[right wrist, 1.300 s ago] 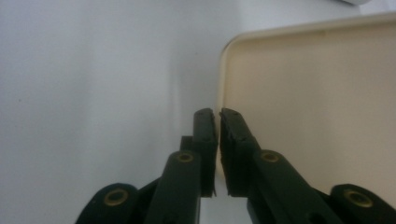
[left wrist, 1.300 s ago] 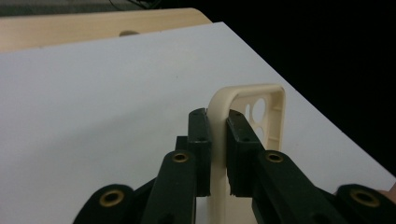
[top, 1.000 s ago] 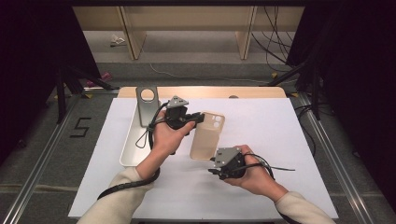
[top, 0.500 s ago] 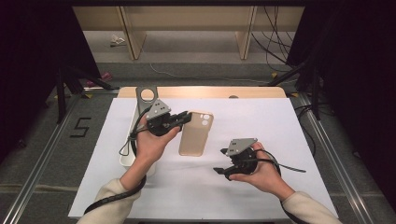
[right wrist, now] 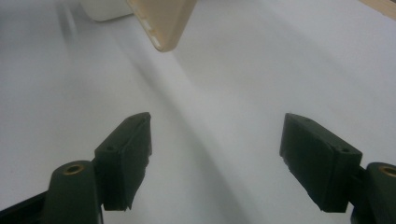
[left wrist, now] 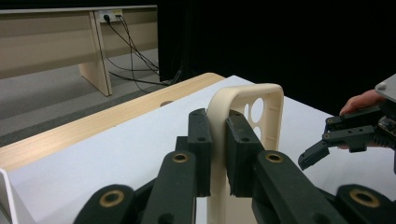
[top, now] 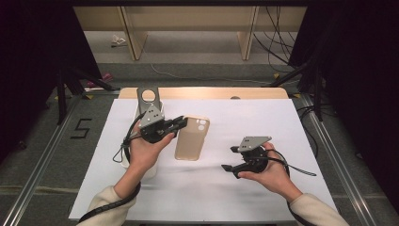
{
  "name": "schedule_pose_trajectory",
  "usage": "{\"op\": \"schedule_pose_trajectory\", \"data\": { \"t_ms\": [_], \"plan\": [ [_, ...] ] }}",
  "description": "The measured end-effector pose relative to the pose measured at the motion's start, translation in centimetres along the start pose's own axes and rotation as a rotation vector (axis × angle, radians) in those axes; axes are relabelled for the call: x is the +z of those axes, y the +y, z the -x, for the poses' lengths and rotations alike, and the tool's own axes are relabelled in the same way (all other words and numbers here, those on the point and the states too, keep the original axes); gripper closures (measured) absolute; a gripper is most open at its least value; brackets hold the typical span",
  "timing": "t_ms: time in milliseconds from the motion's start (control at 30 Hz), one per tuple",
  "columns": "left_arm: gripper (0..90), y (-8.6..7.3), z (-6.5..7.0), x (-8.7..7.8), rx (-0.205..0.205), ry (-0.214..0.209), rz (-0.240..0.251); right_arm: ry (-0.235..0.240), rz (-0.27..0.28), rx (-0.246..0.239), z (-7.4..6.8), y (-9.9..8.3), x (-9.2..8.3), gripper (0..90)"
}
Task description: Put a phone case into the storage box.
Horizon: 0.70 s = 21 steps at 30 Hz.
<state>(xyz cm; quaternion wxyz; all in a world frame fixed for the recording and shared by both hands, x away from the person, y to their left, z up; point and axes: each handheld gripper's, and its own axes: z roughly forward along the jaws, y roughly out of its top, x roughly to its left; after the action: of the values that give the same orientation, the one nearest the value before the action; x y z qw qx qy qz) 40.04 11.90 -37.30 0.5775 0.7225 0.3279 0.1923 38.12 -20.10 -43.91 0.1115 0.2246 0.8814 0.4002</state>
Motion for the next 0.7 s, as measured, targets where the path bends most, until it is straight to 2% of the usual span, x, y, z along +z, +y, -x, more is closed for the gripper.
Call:
{"op": "schedule_pose_trajectory", "data": {
  "t_ms": [400,700],
  "plan": [
    [81.3,0.4,0.1,-0.4,0.013,-0.003,0.019,-0.026,0.029,0.053,0.7,-1.0,-1.4,23.5],
    [81.3,0.7,0.1,-0.6,0.022,0.002,0.035,-0.039,0.036,0.072,1.0,-1.5,-1.9,22.8]
  ]
}}
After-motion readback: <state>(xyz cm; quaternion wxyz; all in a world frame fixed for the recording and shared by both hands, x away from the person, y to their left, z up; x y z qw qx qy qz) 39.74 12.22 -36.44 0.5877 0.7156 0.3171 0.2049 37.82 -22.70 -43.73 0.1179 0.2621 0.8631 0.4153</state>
